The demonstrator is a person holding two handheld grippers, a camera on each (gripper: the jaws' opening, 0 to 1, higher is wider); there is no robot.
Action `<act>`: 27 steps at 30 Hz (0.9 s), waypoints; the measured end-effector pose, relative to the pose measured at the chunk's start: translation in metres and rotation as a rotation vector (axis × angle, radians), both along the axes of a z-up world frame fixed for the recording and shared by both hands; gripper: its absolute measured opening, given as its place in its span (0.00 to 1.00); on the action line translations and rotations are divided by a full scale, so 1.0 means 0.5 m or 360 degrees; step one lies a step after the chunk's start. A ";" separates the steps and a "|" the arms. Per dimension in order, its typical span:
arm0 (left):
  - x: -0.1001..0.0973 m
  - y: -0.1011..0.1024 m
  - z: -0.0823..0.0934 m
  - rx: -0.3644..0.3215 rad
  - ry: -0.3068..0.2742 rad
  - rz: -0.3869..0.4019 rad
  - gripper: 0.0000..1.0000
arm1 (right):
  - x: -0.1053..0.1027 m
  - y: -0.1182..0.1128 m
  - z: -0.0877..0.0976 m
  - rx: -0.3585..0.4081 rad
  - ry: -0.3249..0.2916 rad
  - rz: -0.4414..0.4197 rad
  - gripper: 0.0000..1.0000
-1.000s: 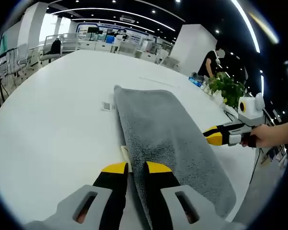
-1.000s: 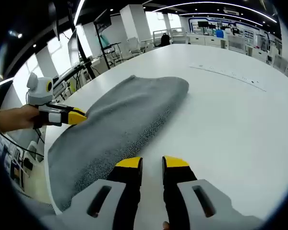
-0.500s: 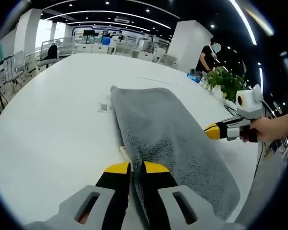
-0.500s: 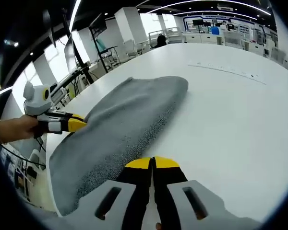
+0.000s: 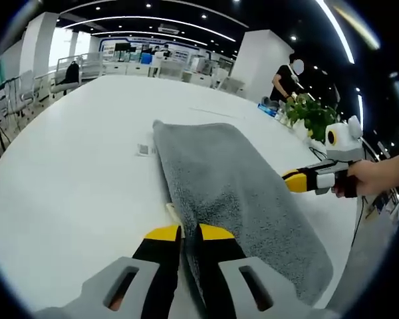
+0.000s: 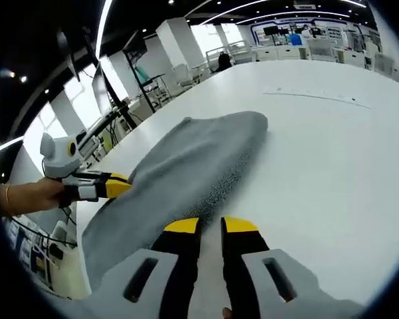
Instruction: Fold the towel on the table until its edges align and the towel forms a compact rectangular stack.
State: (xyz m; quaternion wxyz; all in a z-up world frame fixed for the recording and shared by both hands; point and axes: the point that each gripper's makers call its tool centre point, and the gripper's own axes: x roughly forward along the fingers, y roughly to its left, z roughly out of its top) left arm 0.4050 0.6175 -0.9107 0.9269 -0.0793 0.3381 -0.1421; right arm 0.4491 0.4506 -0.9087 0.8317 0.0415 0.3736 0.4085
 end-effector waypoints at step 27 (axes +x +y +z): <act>0.002 -0.006 -0.001 0.0040 -0.0025 -0.0006 0.09 | -0.020 0.003 -0.009 -0.0093 -0.0029 0.0068 0.06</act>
